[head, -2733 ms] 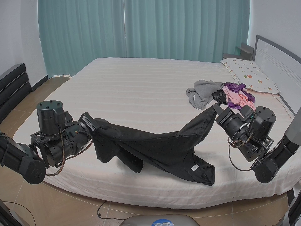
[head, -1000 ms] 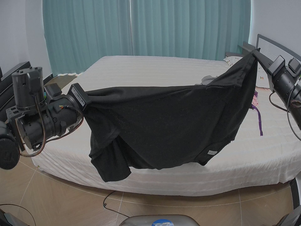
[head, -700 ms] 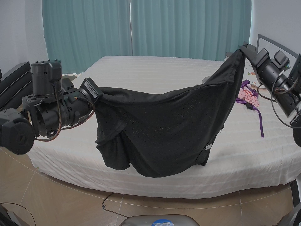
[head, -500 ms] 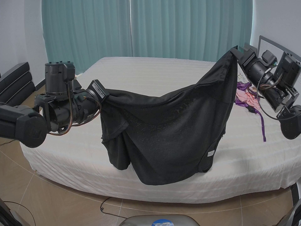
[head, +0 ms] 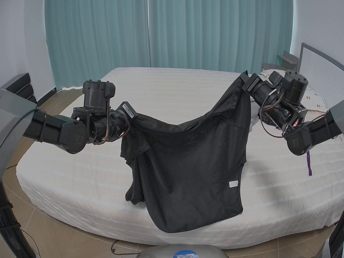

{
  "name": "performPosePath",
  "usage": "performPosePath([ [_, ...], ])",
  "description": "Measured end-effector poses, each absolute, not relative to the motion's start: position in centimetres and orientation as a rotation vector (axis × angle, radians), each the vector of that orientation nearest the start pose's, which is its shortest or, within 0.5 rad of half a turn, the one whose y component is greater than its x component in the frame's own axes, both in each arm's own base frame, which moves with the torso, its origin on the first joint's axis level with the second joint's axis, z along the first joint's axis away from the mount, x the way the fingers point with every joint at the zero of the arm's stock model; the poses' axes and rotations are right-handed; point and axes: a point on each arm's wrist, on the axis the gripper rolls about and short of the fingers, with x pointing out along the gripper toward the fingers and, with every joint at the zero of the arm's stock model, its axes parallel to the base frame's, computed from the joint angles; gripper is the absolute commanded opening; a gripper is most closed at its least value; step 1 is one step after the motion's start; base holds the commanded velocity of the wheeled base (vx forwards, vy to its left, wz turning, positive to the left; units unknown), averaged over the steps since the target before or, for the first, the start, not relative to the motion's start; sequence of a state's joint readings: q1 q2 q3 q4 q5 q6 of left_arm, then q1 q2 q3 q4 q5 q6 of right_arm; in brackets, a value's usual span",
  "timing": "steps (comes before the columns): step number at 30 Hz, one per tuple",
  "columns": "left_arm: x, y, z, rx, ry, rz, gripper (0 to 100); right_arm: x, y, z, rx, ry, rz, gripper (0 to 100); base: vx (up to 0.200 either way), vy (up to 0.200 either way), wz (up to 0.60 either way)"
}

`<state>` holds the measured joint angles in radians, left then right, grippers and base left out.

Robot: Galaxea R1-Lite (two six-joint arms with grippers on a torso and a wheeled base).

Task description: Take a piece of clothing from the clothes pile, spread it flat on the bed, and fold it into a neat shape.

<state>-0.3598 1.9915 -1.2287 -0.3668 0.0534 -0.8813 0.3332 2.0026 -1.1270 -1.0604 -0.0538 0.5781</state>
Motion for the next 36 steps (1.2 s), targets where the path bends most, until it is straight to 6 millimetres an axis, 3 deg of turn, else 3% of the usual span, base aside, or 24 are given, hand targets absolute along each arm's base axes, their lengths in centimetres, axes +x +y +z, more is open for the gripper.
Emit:
performPosePath([
  [14, 40.8, -14.8, 10.1, -0.836, 0.612, -0.021, 0, 42.3, 14.9, 10.8, 0.566, 0.044, 0.229, 0, 0.000, 0.000, 0.00],
  [15, 40.9, -14.9, 9.8, -0.847, 0.617, -0.015, 100, 42.6, 15.0, 10.2, 0.564, 0.048, 0.218, 0, 0.000, 0.000, 0.00],
  [16, 41.1, -15.0, 9.4, -0.857, 0.623, -0.009, 100, 42.9, 15.1, 9.6, 0.562, 0.053, 0.207, 0, 0.000, 0.000, 0.00],
  [17, 41.3, -15.0, 9.1, -0.864, 0.628, -0.003, 100, 43.2, 15.2, 8.9, 0.558, 0.062, 0.200, 100, 0.000, 0.000, 0.00],
  [22, 42.1, -15.3, 6.7, -0.863, 0.671, 0.028, 100, 44.0, 15.4, 5.4, 0.541, 0.131, 0.184, 100, 0.000, 0.000, 0.00],
  [27, 42.6, -14.5, 4.8, -0.858, 0.707, 0.070, 100, 44.1, 14.3, 2.1, 0.534, 0.212, 0.142, 100, 0.000, 0.000, 0.00],
  [36, 42.0, -11.3, 3.7, -0.893, 0.881, 0.089, 100, 42.3, 11.7, 0.4, 0.638, 0.340, 0.114, 100, 0.000, 0.000, 0.00],
])
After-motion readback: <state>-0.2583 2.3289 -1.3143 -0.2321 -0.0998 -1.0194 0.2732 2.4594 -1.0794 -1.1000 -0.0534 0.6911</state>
